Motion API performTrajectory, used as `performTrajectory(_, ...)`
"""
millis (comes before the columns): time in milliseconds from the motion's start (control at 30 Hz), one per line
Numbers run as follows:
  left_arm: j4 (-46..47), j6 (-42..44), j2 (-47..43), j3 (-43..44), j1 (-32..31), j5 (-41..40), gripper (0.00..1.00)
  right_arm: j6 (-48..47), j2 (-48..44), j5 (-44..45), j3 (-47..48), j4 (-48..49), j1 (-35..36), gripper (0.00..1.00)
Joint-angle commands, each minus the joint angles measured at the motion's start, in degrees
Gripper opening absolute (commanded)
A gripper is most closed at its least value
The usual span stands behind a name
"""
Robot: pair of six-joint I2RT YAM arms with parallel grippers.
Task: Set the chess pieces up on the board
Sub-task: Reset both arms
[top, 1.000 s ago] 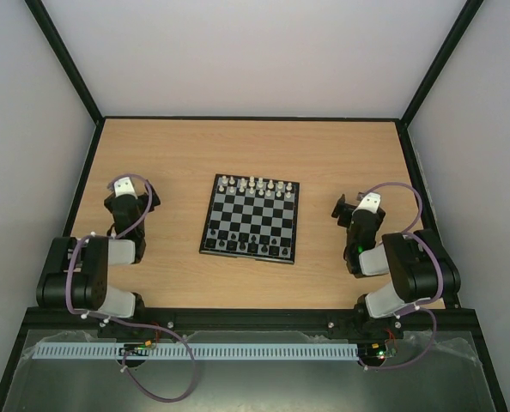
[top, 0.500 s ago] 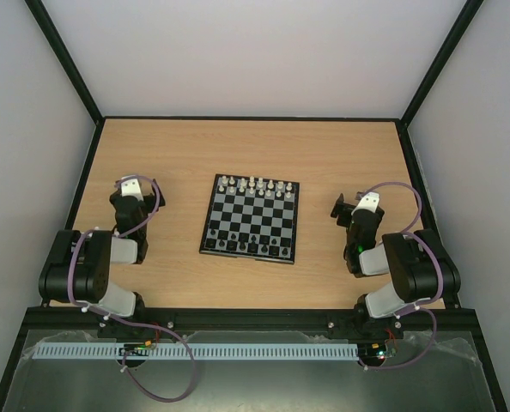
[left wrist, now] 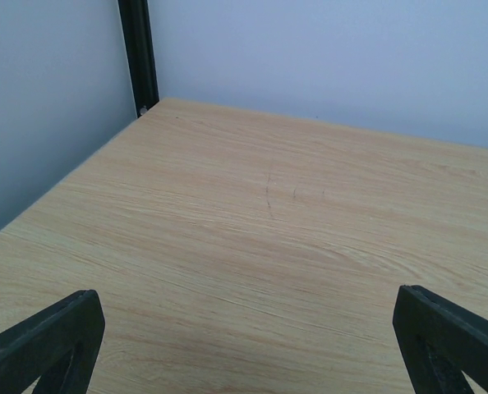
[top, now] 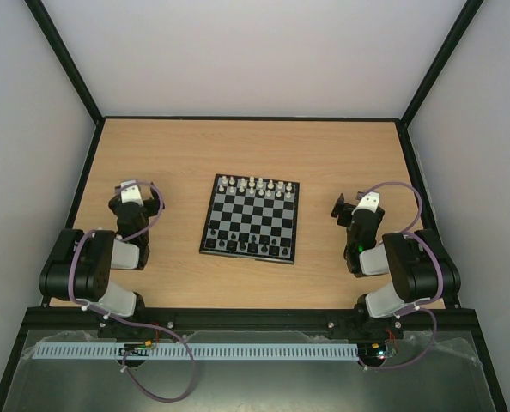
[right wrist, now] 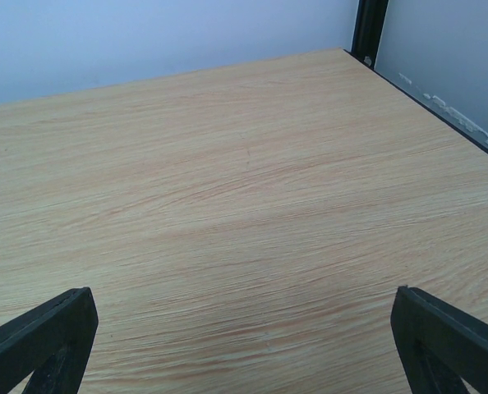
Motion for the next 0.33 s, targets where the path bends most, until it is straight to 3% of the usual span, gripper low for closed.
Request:
performTrajectory(0, 3.2, 0.5, 0.4, 0.4, -1.0, -1.7, 0.99, -0.2, 0.0, 0.5, 1.1, 1.4, -0.4, 0.99)
performTrajectory(300, 3.2, 0.6, 0.5, 0.4, -1.0, -1.7, 0.99, 0.1, 0.1, -1.2, 2.0, 0.0, -1.1, 0.99)
